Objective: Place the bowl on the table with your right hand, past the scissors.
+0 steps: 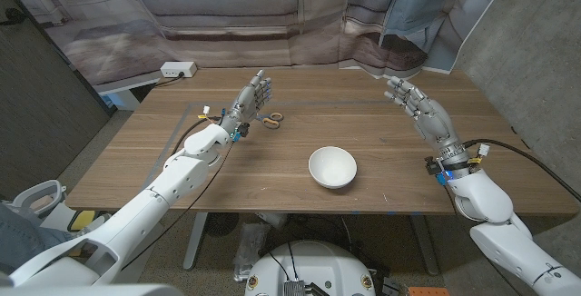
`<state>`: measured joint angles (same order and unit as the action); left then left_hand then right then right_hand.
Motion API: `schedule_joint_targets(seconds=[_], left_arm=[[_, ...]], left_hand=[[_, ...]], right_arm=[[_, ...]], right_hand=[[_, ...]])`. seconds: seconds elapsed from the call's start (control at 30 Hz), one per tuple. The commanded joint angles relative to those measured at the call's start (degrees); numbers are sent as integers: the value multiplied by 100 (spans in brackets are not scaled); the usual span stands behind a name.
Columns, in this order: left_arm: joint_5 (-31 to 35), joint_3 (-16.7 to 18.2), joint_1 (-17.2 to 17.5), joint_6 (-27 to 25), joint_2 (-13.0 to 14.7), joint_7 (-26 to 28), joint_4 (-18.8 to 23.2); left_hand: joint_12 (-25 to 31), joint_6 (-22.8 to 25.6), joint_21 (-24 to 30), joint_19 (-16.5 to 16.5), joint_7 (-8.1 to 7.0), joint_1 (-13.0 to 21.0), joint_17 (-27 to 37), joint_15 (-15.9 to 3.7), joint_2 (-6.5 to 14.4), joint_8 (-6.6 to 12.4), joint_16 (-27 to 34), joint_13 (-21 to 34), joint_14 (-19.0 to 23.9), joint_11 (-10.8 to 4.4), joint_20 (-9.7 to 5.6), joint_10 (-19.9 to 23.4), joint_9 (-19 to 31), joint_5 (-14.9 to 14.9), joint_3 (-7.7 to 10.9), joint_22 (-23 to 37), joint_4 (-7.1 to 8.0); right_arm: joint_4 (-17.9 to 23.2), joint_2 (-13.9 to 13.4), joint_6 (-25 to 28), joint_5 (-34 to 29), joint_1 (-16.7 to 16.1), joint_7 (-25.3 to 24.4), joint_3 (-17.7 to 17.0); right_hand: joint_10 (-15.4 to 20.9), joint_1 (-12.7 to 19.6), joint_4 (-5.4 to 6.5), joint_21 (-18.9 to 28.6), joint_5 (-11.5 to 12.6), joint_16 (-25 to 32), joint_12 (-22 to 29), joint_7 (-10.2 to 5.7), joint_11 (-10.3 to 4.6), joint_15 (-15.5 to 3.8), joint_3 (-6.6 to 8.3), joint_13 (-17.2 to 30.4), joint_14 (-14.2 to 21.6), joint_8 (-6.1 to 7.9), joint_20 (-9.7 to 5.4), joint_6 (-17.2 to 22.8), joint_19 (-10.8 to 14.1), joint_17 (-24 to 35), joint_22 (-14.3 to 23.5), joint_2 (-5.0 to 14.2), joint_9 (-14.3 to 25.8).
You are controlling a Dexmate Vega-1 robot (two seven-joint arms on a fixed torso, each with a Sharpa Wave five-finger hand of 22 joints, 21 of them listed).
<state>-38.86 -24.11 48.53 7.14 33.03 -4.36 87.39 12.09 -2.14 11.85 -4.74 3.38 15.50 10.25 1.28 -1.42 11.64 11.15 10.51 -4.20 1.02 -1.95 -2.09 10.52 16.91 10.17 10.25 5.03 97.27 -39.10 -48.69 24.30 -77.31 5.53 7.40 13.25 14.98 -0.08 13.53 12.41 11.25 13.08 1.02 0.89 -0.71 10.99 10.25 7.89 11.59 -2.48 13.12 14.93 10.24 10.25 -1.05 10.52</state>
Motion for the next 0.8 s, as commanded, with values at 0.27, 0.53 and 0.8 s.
schedule_joint_targets(seconds=[0.27, 0.53, 0.8], left_arm=[[29, -32, -20, -45, -23, 38, 86], [28, -63, -29, -39, -69, 31, 40], [39, -52, -21, 5, -82, 44, 5]], left_hand=[[-10, 67, -10, 35, 4, 51, 29, -15, 9, 3, -16, 27, 37, -23, -111, 29, 21, -21, -35, 11, 6], [-14, 70, -11, 37, 0, 55, 29, -16, 14, 1, -17, 27, 40, -20, -108, 28, 22, -25, -42, 11, 5], [-17, 73, -12, 38, 7, 59, 29, -17, 17, -1, -18, 27, 43, -14, -107, 27, 22, -28, -48, 11, 5]], right_arm=[[-251, 124, -655, -357, -37, 79, -69], [-225, 245, -745, -827, -132, -96, -267], [-179, 240, -805, -1030, -150, -77, -325]], right_hand=[[191, 43, -77, -2, 12, 33, 77, -103, -81, -69, -21, 26, 186, 85, -183, 227, 110, 24, 24, -49, 33], [245, 39, -84, 3, 22, 40, 86, -111, -101, -96, -33, 27, 245, 95, -191, 287, 164, 25, 24, -59, 33], [309, 45, -93, 3, 37, 35, 97, -194, -148, -120, -33, 27, 287, 109, -211, 370, 215, 26, 24, -47, 34]])
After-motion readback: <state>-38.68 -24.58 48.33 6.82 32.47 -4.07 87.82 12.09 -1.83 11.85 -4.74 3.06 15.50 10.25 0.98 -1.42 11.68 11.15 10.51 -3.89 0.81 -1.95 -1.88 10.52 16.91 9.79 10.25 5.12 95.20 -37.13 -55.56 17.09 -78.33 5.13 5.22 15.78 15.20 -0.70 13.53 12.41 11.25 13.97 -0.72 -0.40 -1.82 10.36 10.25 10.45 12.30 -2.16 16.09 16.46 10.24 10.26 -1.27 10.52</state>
